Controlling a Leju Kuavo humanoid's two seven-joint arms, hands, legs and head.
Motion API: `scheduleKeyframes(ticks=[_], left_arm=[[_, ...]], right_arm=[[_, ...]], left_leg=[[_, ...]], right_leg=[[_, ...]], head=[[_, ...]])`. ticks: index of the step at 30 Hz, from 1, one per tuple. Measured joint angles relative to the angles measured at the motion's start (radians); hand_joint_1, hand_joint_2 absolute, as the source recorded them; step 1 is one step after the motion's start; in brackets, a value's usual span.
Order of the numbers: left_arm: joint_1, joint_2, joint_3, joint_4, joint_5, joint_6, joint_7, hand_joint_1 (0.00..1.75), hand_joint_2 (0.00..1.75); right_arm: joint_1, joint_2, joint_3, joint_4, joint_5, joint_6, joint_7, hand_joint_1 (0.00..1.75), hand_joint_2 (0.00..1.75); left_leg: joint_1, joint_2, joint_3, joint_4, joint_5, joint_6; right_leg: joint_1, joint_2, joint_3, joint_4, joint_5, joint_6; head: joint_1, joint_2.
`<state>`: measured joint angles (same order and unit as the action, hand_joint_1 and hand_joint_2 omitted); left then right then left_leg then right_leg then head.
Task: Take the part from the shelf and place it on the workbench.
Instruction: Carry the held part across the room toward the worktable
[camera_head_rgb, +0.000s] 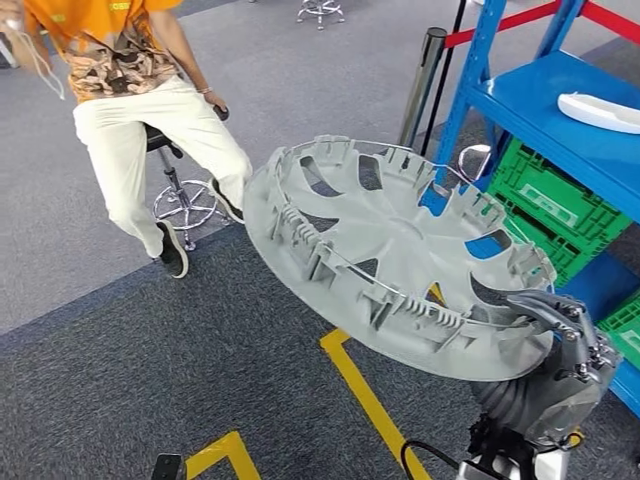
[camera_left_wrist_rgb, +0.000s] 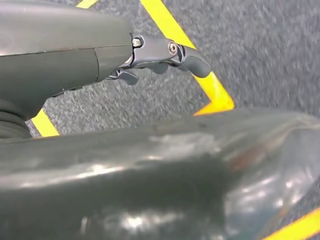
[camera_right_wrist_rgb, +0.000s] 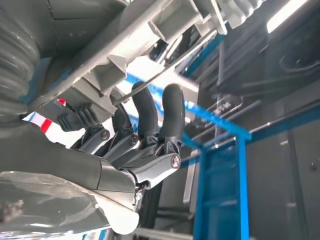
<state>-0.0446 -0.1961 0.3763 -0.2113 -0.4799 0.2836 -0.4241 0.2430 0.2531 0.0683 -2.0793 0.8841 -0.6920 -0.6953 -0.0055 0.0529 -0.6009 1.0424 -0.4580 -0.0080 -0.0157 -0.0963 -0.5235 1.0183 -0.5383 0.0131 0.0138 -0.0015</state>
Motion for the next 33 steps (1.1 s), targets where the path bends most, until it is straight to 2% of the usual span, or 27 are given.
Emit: scheduleKeyframes(ticks=[1, 3, 5, 7, 8, 9, 10, 11, 12, 13, 14, 15, 16, 18, 19, 21, 22, 23, 24, 25, 26, 27, 29, 30, 31, 33], left_arm=[[-0.001, 0.001, 0.006, 0.000, 0.006, 0.002, -0.008, 0.00, 0.00], [0.002, 0.004, 0.026, 0.000, 0.026, 0.002, -0.029, 0.00, 0.00], [0.001, 0.006, 0.049, 0.000, 0.047, 0.008, -0.033, 0.00, 0.00], [0.000, 0.007, 0.074, 0.000, 0.064, 0.015, -0.017, 0.00, 0.00], [0.001, 0.007, 0.086, 0.000, 0.069, 0.017, -0.007, 0.00, 0.00], [0.003, 0.007, 0.096, 0.000, 0.072, 0.016, 0.002, 0.00, 0.00], [0.007, 0.006, 0.105, 0.000, 0.076, 0.013, 0.009, 0.00, 0.00], [0.010, 0.006, 0.113, 0.000, 0.083, 0.008, 0.016, 0.00, 0.00], [0.012, 0.006, 0.123, 0.000, 0.091, 0.000, 0.021, 0.00, 0.00], [0.013, 0.005, 0.134, 0.000, 0.101, -0.009, 0.023, 0.00, 0.00], [0.013, 0.004, 0.144, 0.000, 0.108, -0.017, 0.023, 0.00, 0.00], [0.013, 0.003, 0.154, -0.001, 0.112, -0.023, 0.021, 0.00, 0.00], [0.014, 0.003, 0.162, -0.001, 0.114, -0.026, 0.018, 0.00, 0.00], [0.019, 0.004, 0.173, -0.001, 0.115, -0.028, 0.014, 0.00, 0.00], [0.022, 0.004, 0.178, -0.001, 0.115, -0.027, 0.013, 0.00, 0.00], [0.022, 0.004, 0.188, -0.001, 0.116, -0.018, 0.013, 0.00, 0.00], [0.020, 0.004, 0.192, -0.001, 0.115, -0.012, 0.012, 0.00, 0.00], [0.019, 0.004, 0.195, -0.001, 0.112, -0.006, 0.010, 0.00, 0.00], [0.019, 0.004, 0.197, -0.001, 0.107, -0.002, 0.009, 0.00, 0.00], [0.020, 0.004, 0.198, -0.001, 0.101, 0.000, 0.007, 0.00, 0.00], [0.021, 0.005, 0.199, -0.001, 0.097, 0.001, 0.008, 0.00, 0.00], [0.021, 0.006, 0.202, -0.001, 0.097, 0.000, 0.008, 0.00, 0.00], [0.019, 0.006, 0.210, -0.001, 0.104, -0.003, 0.009, 0.00, 0.00], [0.018, 0.006, 0.214, -0.001, 0.109, -0.004, 0.009, 0.00, 0.00], [0.017, 0.006, 0.216, -0.001, 0.111, -0.005, 0.008, 0.00, 0.00], [0.018, 0.007, 0.220, -0.002, 0.114, -0.006, 0.008, 0.00, 0.00]], right_arm=[[-0.003, 0.000, 0.003, 0.001, -0.003, 0.000, 0.000, 1.75, 1.75], [-0.011, -0.001, 0.012, 0.003, -0.002, 0.000, 0.000, 1.75, 1.75], [-0.015, -0.003, 0.023, 0.005, 0.000, 0.000, -0.001, 1.75, 1.75], [-0.012, -0.008, 0.028, 0.008, -0.010, 0.000, -0.001, 1.75, 1.75], [-0.009, -0.012, 0.028, 0.010, -0.015, 0.000, -0.001, 1.75, 1.75], [-0.007, -0.016, 0.028, 0.012, -0.020, 0.000, -0.001, 1.75, 1.75], [-0.005, -0.021, 0.028, 0.015, -0.022, 0.000, 0.000, 1.75, 1.75], [-0.004, -0.026, 0.028, 0.018, -0.024, 0.000, 0.000, 1.75, 1.75], [-0.005, -0.031, 0.029, 0.021, -0.023, 0.000, 0.000, 1.75, 1.75], [-0.009, -0.035, 0.031, 0.024, -0.018, 0.000, 0.000, 1.75, 1.75], [-0.015, -0.039, 0.035, 0.027, -0.013, 0.000, 0.000, 1.75, 1.75], [-0.021, -0.042, 0.040, 0.030, -0.008, 0.000, 0.000, 1.75, 1.75], [-0.026, -0.045, 0.045, 0.032, -0.005, 0.000, 0.000, 1.75, 1.75], [-0.034, -0.047, 0.054, 0.038, -0.007, 0.001, 0.000, 1.75, 1.75], [-0.037, -0.049, 0.059, 0.040, -0.009, 0.001, 0.000, 1.75, 1.75], [-0.045, -0.051, 0.068, 0.046, -0.019, 0.000, 0.000, 1.75, 1.75], [-0.051, -0.052, 0.073, 0.052, -0.026, 0.000, 0.000, 1.75, 1.75], [-0.057, -0.054, 0.078, 0.058, -0.031, 0.000, 0.000, 1.75, 1.75], [-0.065, -0.056, 0.085, 0.067, -0.034, 0.000, 0.001, 1.75, 1.75], [-0.074, -0.058, 0.093, 0.077, -0.035, 0.000, 0.002, 1.75, 1.75], [-0.083, -0.059, 0.100, 0.086, -0.036, 0.000, 0.004, 1.75, 1.75], [-0.092, -0.060, 0.108, 0.094, -0.038, 0.000, 0.004, 1.75, 1.75], [-0.106, -0.062, 0.123, 0.107, -0.042, 0.000, 0.003, 1.75, 1.75], [-0.111, -0.062, 0.129, 0.111, -0.044, 0.000, 0.002, 1.75, 1.75], [-0.117, -0.062, 0.133, 0.114, -0.045, 0.000, 0.001, 1.75, 1.75], [-0.126, -0.062, 0.140, 0.122, -0.045, 0.000, 0.000, 1.75, 1.75]], left_leg=[[-0.005, 0.003, 0.000, -0.007, -0.005, 0.006], [-0.005, -0.015, -0.003, -0.014, -0.001, 0.020], [-0.001, -0.033, 0.000, -0.024, 0.005, 0.035], [0.000, -0.053, 0.002, -0.027, 0.007, 0.046], [-0.002, -0.064, 0.002, -0.027, 0.007, 0.048], [-0.004, -0.076, 0.002, -0.027, 0.007, 0.049], [-0.005, -0.089, 0.003, -0.026, 0.006, 0.050], [-0.006, -0.104, 0.003, -0.024, 0.006, 0.050], [-0.006, -0.118, 0.004, -0.022, 0.006, 0.049], [-0.006, -0.131, 0.003, -0.020, 0.005, 0.048], [-0.006, -0.142, 0.000, -0.014, 0.004, 0.046], [-0.006, -0.152, -0.005, -0.011, 0.004, 0.041], [-0.004, -0.161, -0.010, -0.008, 0.005, 0.036], [0.000, -0.179, -0.017, -0.008, 0.009, 0.024], [0.000, -0.173, -0.020, -0.002, 0.005, 0.020], [-0.001, -0.128, -0.046, 0.056, -0.031, 0.010], [-0.001, -0.098, -0.073, 0.115, -0.060, 0.005], [0.003, -0.081, -0.104, 0.182, -0.089, 0.000], [0.006, -0.073, -0.131, 0.236, -0.107, -0.004], [0.009, -0.069, -0.144, 0.263, -0.109, -0.007], [0.012, -0.066, -0.138, 0.250, -0.092, -0.008], [0.013, -0.058, -0.113, 0.200, -0.060, -0.008], [0.007, -0.015, -0.046, 0.066, -0.006, -0.004], [0.002, 0.004, -0.024, 0.020, 0.005, 0.001], [-0.003, 0.017, -0.015, -0.002, 0.005, 0.006], [-0.008, 0.002, -0.016, -0.007, 0.002, 0.018]], right_leg=[[0.002, -0.008, 0.000, -0.001, -0.001, 0.005], [0.000, -0.019, 0.001, -0.003, -0.005, 0.017], [-0.003, 0.017, -0.015, 0.033, -0.032, 0.024], [-0.004, 0.072, -0.071, 0.147, -0.090, 0.024], [-0.004, 0.085, -0.107, 0.215, -0.115, 0.023], [-0.003, 0.091, -0.136, 0.265, -0.127, 0.022], [-0.003, 0.094, -0.149, 0.280, -0.118, 0.021], [-0.003, 0.097, -0.143, 0.254, -0.089, 0.020], [-0.003, 0.105, -0.121, 0.196, -0.048, 0.018], [-0.005, 0.125, -0.093, 0.129, -0.013, 0.015], [-0.008, 0.146, -0.068, 0.070, 0.009, 0.013], [-0.008, 0.163, -0.050, 0.033, 0.019, 0.012], [-0.008, 0.172, -0.043, 0.019, 0.018, 0.010], [-0.006, 0.156, -0.036, 0.012, 0.021, 0.004], [-0.007, 0.145, -0.032, 0.008, 0.023, 0.000], [-0.009, 0.118, -0.024, 0.001, 0.024, -0.009], [-0.007, 0.104, -0.022, 0.001, 0.023, -0.012], [-0.006, 0.089, -0.021, 0.001, 0.021, -0.014], [-0.005, 0.075, -0.020, 0.001, 0.020, -0.015], [-0.004, 0.061, -0.019, 0.001, 0.018, -0.015], [-0.004, 0.049, -0.017, 0.001, 0.016, -0.015], [-0.004, 0.037, -0.014, 0.001, 0.013, -0.013], [-0.001, 0.016, -0.007, 0.002, 0.006, -0.006], [0.001, 0.006, -0.005, 0.002, 0.003, -0.002], [0.004, -0.003, -0.003, 0.002, 0.000, 0.004], [0.004, -0.023, 0.002, -0.001, -0.005, 0.015]], head=[[0.001, 0.000], [0.002, 0.000], [0.004, 0.000], [0.009, 0.000], [0.010, 0.000], [0.011, 0.000], [0.011, 0.000], [0.011, 0.000], [0.011, 0.000], [0.011, 0.000], [0.010, 0.000], [0.010, 0.000], [0.010, 0.000], [0.010, 0.000], [0.009, 0.000], [0.003, 0.000], [0.001, 0.000], [-0.002, 0.000], [-0.002, 0.000], [-0.002, 0.000], [-0.002, 0.000], [-0.002, 0.000], [-0.003, 0.000], [-0.002, 0.000], [-0.002, 0.000], [0.000, 0.000]])
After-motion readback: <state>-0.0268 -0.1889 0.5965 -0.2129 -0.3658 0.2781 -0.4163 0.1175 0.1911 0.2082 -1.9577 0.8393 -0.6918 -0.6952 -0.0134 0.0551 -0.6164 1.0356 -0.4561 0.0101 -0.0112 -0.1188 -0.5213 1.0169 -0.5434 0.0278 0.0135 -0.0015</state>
